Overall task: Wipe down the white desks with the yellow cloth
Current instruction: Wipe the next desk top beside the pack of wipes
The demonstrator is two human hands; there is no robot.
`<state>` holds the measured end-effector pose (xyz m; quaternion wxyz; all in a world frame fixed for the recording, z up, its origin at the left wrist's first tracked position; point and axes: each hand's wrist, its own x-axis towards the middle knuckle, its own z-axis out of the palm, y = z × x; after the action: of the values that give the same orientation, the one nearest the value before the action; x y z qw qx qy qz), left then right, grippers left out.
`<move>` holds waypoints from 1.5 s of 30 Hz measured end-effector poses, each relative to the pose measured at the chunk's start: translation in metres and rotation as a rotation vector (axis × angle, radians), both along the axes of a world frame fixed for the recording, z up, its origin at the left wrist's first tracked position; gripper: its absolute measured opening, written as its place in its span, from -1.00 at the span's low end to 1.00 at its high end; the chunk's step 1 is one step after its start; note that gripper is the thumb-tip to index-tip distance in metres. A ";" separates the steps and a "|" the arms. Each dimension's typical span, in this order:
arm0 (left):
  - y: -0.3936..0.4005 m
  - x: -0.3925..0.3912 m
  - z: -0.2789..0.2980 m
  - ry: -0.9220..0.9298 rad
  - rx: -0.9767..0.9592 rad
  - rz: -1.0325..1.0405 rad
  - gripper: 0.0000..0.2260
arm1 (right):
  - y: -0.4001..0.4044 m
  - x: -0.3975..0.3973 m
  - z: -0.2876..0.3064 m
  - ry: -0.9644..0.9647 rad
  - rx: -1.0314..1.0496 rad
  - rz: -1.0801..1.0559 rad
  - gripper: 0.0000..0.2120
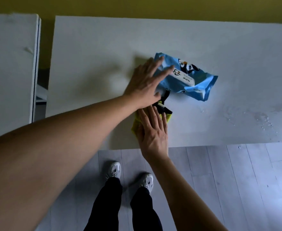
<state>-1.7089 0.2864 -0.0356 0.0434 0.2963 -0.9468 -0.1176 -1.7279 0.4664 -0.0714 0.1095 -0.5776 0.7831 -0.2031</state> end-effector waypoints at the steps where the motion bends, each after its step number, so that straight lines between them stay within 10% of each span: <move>1: -0.001 -0.013 0.000 -0.057 0.003 -0.006 -0.19 | 0.003 -0.001 -0.002 0.007 -0.001 0.009 -0.40; 11: 0.004 0.044 -0.008 0.116 -0.137 0.359 -0.48 | 0.027 -0.024 -0.012 0.009 -0.083 0.010 -0.51; 23: 0.011 0.182 -0.011 -0.002 -0.210 0.958 -0.33 | -0.005 0.012 -0.010 0.014 -0.154 0.078 -0.43; 30: 0.086 0.135 -0.032 0.094 -0.172 0.544 -0.50 | -0.003 0.004 -0.012 -0.025 -0.179 0.202 -0.46; 40: 0.088 0.126 -0.061 0.165 -0.116 0.582 -0.48 | 0.084 -0.173 -0.013 0.075 -0.126 -0.603 -0.52; 45: 0.088 0.126 -0.066 0.221 -0.151 0.603 -0.49 | 0.005 -0.069 -0.021 -0.016 -0.224 -0.132 -0.44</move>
<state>-1.5828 0.3748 -0.1013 0.2007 0.5446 -0.8121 -0.0604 -1.7968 0.4716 -0.0923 0.0370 -0.5319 0.7907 -0.3007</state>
